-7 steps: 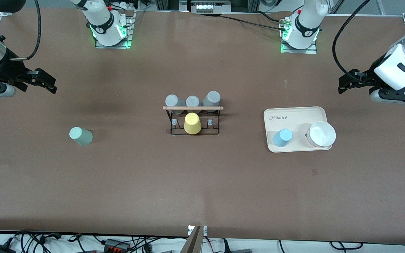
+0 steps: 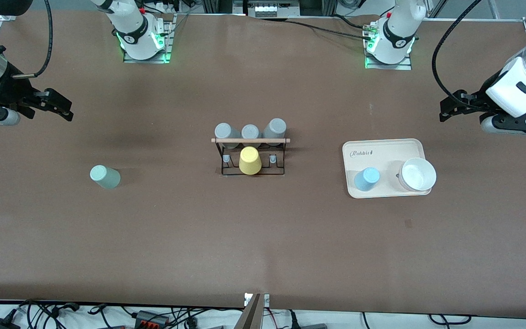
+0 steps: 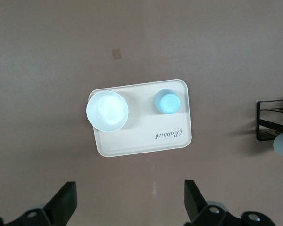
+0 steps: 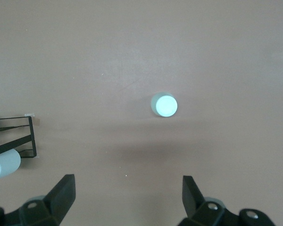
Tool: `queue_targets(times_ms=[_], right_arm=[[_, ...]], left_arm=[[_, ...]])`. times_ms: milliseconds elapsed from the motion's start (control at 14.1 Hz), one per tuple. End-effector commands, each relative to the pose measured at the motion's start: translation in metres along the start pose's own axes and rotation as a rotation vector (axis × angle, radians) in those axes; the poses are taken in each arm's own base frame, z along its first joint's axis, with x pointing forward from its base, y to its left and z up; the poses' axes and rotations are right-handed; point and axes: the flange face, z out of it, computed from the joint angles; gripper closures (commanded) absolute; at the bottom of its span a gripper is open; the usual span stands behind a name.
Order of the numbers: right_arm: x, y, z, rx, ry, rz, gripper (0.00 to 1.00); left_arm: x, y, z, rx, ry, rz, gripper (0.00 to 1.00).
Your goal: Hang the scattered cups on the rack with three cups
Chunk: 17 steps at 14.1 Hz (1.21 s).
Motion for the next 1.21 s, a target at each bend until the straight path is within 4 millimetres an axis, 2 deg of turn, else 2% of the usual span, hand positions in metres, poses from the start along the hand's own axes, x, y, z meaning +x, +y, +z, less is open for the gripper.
queue_targets(times_ms=[0,142,284,355,496,709,851,922,1135], right_arm=[[0.0,-0.005,-0.012,0.005,-0.005,-0.025,0.0],[-0.001,-0.002,-0.01,0.003,-0.017,-0.019,0.0],[-0.002,-0.004,-0.011,0.002,-0.015,-0.014,0.0],[-0.002,-0.005,-0.01,0.0,-0.016,-0.01,0.0],[-0.002,-0.005,-0.01,0.0,-0.016,-0.007,0.0],[-0.002,-0.005,-0.01,0.0,-0.018,-0.005,0.0],[-0.002,-0.004,-0.009,-0.001,-0.021,-0.002,0.0],[-0.002,-0.004,-0.008,-0.001,-0.023,-0.002,0.0],[-0.003,-0.003,-0.007,0.0,-0.027,-0.001,0.0]], left_arm=[[0.013,-0.008,0.009,0.011,-0.015,0.002,0.0],[0.032,-0.009,0.026,-0.001,-0.029,0.003,0.0],[0.062,-0.003,0.06,-0.01,-0.013,0.013,0.0],[0.078,-0.002,0.084,-0.014,0.001,0.015,0.0],[0.103,-0.01,0.148,-0.034,-0.061,0.003,0.0],[0.121,0.017,0.212,-0.031,-0.081,0.037,0.0],[0.124,0.031,0.253,-0.034,-0.125,0.048,0.0],[0.125,0.051,0.269,-0.034,-0.128,0.07,0.0],[0.103,0.064,0.312,-0.02,-0.142,0.027,0.0]])
